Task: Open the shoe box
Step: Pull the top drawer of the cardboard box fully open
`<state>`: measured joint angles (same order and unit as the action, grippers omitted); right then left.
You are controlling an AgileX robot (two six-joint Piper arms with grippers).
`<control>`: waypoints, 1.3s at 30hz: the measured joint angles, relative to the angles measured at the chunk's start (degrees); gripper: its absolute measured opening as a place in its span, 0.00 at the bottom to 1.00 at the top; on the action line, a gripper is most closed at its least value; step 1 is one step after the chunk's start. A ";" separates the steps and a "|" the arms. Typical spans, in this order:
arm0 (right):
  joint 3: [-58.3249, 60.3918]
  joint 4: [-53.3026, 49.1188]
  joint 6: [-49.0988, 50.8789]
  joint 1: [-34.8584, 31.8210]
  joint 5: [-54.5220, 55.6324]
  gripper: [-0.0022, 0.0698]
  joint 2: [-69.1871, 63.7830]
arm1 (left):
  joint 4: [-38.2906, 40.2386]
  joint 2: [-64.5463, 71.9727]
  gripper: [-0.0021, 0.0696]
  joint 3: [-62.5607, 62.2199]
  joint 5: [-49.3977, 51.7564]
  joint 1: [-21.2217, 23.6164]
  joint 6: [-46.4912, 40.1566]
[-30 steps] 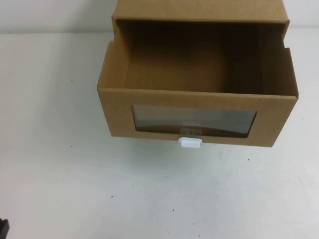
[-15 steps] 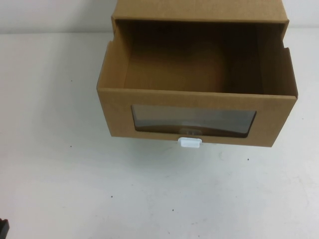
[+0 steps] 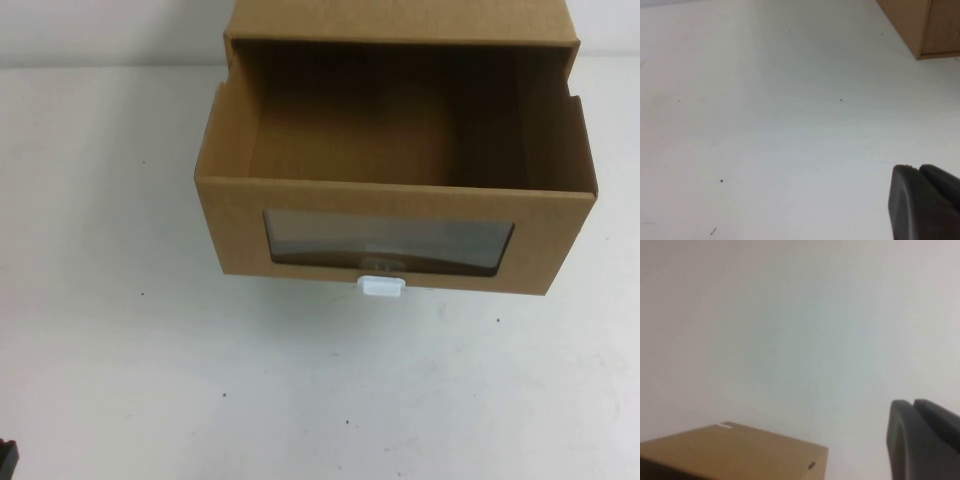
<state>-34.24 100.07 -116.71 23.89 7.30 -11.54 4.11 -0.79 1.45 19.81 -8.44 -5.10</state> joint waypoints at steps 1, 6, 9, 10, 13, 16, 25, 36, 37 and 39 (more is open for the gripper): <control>0.00 0.00 0.63 -2.01 -3.03 0.00 0.00 | 0.00 0.00 0.02 0.00 0.00 0.00 0.00; 0.66 0.00 3.69 -7.85 -15.83 0.00 0.00 | 0.00 0.00 0.02 0.00 0.00 0.00 0.00; 3.16 -0.23 5.54 -11.61 -20.98 0.00 0.25 | 0.00 0.00 0.02 0.00 0.00 0.36 0.00; 4.47 -0.26 6.20 -13.10 -21.92 0.00 0.36 | 0.00 0.00 0.02 0.00 0.00 0.60 0.00; 8.05 -3.20 15.35 -18.62 -21.92 0.00 1.06 | 0.00 0.00 0.02 0.00 0.00 1.13 0.00; 10.14 -22.23 38.37 -24.64 -21.96 0.00 2.15 | -0.13 0.00 0.02 0.00 0.00 1.13 0.00; 14.65 -81.09 98.48 -33.98 -35.71 0.00 2.74 | -0.13 0.00 0.02 0.00 0.00 1.13 0.00; 34.51 -102.19 121.28 -34.26 -22.35 0.00 9.30 | -0.13 0.00 0.02 0.00 0.00 1.13 0.00; 35.32 -102.32 121.56 -34.26 -22.47 0.00 10.09 | -0.13 0.00 0.02 0.00 0.00 1.13 0.00; 35.61 -102.32 121.66 -34.26 -24.23 0.00 11.42 | -0.13 0.00 0.02 0.00 0.00 1.13 0.00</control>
<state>1.37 -2.26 4.95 -10.37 -16.93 -0.12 3.98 -0.79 1.45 19.81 -7.31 -5.10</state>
